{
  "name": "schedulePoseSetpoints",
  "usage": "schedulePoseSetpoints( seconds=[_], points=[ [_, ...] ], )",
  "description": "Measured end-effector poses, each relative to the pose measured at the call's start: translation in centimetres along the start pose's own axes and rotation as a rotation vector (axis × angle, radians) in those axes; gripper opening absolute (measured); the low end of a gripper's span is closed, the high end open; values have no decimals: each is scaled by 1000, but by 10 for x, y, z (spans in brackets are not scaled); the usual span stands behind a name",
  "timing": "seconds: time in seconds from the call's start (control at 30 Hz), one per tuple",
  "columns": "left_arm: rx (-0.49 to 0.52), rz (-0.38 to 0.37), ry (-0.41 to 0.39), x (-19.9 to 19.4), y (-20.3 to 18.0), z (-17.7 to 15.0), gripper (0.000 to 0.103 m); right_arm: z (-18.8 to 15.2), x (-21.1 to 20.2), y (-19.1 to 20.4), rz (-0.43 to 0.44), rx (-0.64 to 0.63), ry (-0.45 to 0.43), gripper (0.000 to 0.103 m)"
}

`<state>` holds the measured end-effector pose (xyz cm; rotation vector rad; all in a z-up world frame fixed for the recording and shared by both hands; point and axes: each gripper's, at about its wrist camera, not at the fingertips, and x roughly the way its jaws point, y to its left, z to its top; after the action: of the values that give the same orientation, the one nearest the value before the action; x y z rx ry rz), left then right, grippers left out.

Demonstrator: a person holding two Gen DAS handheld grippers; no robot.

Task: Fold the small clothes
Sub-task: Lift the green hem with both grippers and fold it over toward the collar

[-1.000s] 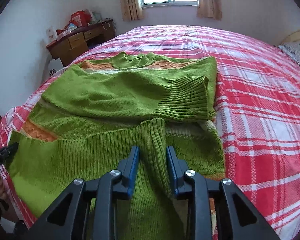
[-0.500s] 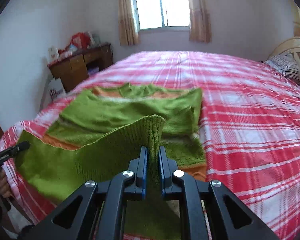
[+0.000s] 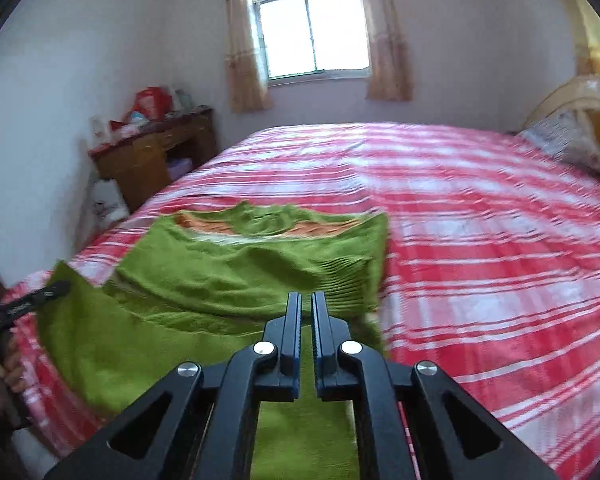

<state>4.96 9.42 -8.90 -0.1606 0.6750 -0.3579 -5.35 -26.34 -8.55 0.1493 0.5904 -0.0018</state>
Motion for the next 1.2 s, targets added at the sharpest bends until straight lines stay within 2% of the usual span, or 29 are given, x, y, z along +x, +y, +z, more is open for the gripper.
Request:
schedulePoseSetpoints(
  seconds=[0.03,0.1,0.13,0.17,0.3,0.4,0.47,0.5,0.57,0.63,0.67,0.8,1.03,1.2],
  points=[
    [0,0,1,0,0,-1,5,-1,4,-1,-1,2,20,9],
    [-8,2,7,0,3,-4,6,-6,18,-2,1,7,75,44],
    [-16,-1,9,0,5,-5,5,-10,25,-3,-1,9,89,79],
    [-25,0,10,1,6,-6,5,-13,30,-3,2,11,88,86],
    [-22,14,23,2,8,-8,6,-19,62,-4,7,-29,165,86],
    [-15,15,35,5,7,-10,6,-27,90,1,-43,-116,227,82],
    [-20,7,48,8,8,-12,6,-34,101,1,-46,-132,268,65],
    [-18,3,56,9,8,-13,6,-34,97,1,-44,-126,244,63],
    [4,-14,74,12,5,-17,6,-33,90,3,-27,-121,247,15],
    [26,-39,105,16,2,-20,6,-35,80,9,-45,-136,224,12],
    [33,-42,125,20,0,-23,9,-35,74,11,-45,-141,214,11],
    [25,-40,135,25,1,-27,7,-30,49,18,-52,-136,138,10],
    [-12,-15,36,4,7,-6,5,-4,11,30,-88,-145,-6,10],
    [-11,-11,-7,8,4,15,5,16,13,32,-121,-151,-58,10]
  ],
)
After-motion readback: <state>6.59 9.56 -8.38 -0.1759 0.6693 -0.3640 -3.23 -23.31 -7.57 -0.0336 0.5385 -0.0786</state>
